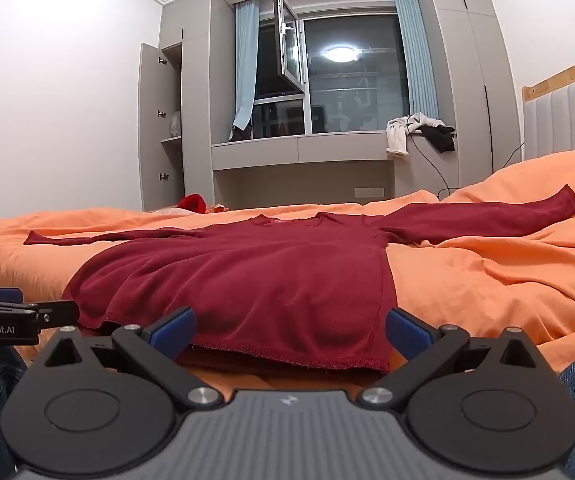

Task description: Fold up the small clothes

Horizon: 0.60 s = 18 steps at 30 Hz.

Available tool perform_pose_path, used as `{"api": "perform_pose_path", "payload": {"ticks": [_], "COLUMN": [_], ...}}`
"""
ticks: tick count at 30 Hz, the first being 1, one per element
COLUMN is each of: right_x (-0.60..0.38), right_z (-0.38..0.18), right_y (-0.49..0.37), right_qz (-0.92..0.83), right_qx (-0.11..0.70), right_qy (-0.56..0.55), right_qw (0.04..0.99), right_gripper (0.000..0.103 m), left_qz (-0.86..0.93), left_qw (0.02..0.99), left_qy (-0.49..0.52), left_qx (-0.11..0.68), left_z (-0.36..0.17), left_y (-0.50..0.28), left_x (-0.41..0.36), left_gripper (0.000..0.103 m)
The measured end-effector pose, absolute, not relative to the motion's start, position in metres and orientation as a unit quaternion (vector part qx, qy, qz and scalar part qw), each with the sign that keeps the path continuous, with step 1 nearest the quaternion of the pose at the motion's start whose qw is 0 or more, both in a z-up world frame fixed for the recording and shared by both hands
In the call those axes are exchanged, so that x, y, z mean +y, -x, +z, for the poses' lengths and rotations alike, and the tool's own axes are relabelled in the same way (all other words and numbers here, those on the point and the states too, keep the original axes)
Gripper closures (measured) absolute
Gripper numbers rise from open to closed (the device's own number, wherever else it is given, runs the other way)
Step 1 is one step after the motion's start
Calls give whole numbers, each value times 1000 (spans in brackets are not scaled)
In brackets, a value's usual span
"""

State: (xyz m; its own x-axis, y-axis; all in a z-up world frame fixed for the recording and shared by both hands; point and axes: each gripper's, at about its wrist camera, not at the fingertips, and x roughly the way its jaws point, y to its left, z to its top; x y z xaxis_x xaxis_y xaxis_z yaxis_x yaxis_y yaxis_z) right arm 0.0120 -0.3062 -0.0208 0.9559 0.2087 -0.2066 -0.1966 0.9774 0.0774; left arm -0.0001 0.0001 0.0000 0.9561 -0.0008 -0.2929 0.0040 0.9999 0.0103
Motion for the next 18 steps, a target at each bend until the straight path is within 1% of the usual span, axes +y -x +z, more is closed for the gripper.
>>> {"api": "perform_pose_path", "payload": {"ticks": [18], "right_x": [-307], "right_z": [-21], "right_y": [-13], "right_qz": [103], "right_qx": [110], "right_qy": [-30], "right_qw": [988], "right_gripper": [0], "left_qz": [-2], "left_qw": [989], "left_qy": [-8], "left_qx": [147], "left_z": [-1], "left_y": [-1], "left_x": [-1], "left_gripper": [1]}}
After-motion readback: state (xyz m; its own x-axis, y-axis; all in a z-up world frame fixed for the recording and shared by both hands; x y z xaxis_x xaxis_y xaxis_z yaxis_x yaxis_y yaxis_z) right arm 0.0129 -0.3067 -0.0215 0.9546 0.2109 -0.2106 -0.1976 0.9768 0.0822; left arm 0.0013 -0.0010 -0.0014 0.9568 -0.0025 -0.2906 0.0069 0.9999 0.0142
